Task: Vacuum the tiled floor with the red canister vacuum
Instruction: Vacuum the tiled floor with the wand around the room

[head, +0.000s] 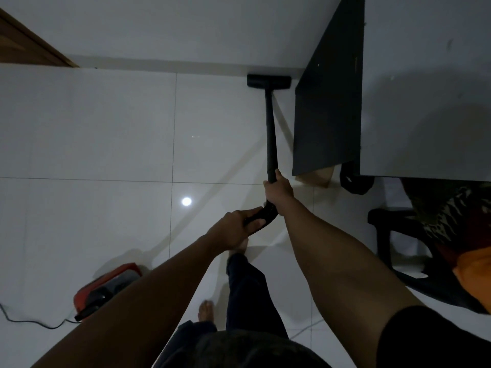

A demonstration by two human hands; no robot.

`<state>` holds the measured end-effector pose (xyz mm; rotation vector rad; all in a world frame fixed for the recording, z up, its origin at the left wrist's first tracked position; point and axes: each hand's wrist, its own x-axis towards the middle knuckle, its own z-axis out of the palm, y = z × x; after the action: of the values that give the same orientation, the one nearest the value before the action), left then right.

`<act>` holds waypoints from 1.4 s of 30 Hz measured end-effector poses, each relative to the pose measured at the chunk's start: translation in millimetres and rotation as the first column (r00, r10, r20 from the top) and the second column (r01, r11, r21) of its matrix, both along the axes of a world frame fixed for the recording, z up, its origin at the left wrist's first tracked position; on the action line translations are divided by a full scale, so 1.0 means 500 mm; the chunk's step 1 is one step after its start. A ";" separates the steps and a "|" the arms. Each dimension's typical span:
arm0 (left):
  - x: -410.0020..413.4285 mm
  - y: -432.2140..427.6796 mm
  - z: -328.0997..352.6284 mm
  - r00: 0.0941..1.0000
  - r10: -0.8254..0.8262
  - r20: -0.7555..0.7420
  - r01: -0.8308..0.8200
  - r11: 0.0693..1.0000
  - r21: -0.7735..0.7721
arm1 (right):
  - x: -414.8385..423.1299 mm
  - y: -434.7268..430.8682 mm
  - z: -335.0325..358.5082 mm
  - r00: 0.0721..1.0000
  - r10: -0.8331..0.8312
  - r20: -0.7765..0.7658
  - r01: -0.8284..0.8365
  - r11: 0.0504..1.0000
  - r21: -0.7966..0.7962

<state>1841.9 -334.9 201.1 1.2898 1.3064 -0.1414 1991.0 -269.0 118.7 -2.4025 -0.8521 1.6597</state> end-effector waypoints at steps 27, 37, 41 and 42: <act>-0.168 -0.545 0.120 0.966 -0.252 0.065 0.240 0.959 0.150 | -0.123 -0.612 0.123 0.971 -0.225 -0.086 0.225 0.974 -0.007; -0.222 -0.800 0.148 0.965 -0.238 0.113 0.222 0.965 0.142 | -0.164 -0.877 0.173 0.951 -0.299 -0.082 0.298 0.954 -0.024; -0.222 -0.881 0.142 0.967 -0.224 0.117 0.209 0.969 0.129 | -0.166 -0.957 0.178 0.960 -0.280 -0.012 0.280 0.960 0.002; -0.221 -0.903 0.140 0.969 -0.216 0.121 0.201 0.972 0.124 | -0.164 -0.975 0.180 0.961 -0.275 -0.006 0.275 0.961 0.005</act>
<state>1731.1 -786.2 271.1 1.5056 1.0745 -0.1293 1908.9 -756.4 208.7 -2.3805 -0.4915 1.5534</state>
